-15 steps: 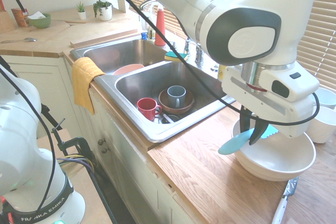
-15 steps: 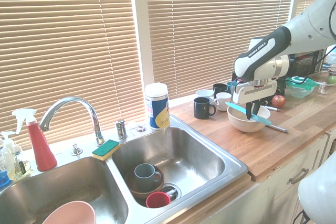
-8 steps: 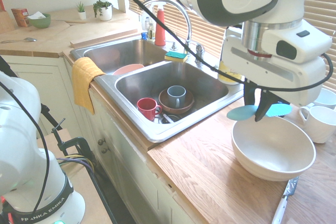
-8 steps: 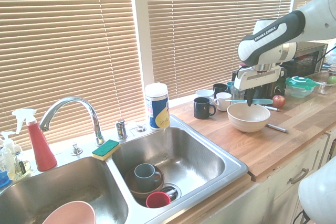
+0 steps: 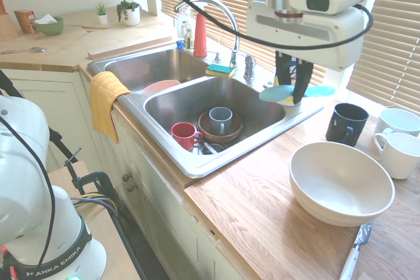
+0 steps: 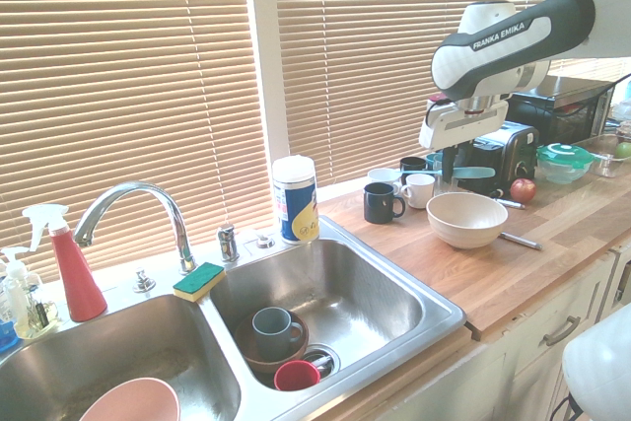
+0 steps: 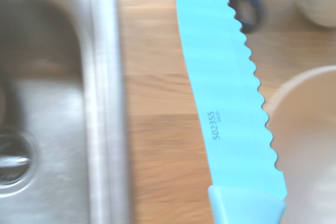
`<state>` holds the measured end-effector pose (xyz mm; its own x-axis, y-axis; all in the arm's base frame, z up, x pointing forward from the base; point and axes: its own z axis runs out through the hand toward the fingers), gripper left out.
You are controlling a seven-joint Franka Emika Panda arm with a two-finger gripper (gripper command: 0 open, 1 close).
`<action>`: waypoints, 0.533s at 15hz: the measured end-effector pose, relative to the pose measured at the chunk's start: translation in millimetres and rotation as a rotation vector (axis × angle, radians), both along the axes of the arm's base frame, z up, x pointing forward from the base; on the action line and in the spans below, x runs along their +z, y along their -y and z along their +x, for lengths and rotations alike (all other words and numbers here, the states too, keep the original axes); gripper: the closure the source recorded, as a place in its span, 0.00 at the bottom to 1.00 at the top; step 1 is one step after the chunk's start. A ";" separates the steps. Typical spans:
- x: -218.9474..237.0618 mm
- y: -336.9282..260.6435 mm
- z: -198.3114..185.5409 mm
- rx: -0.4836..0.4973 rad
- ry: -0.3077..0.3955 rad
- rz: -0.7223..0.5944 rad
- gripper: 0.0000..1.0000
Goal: Put the knife into the sink
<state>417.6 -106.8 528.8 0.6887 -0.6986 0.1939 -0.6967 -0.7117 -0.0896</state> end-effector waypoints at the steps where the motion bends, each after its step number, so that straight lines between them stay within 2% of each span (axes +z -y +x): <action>1: -0.8 -29.5 -1.5 0.039 -0.001 -0.004 1.00; 5: -20.7 -129.7 -7.2 0.146 -0.036 -0.029 1.00; 8: -46.4 -174.1 -10.7 0.179 -0.040 -0.042 1.00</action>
<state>406.8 67.3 482.4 0.8093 -0.5558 0.1900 -0.5607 -0.8274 -0.0322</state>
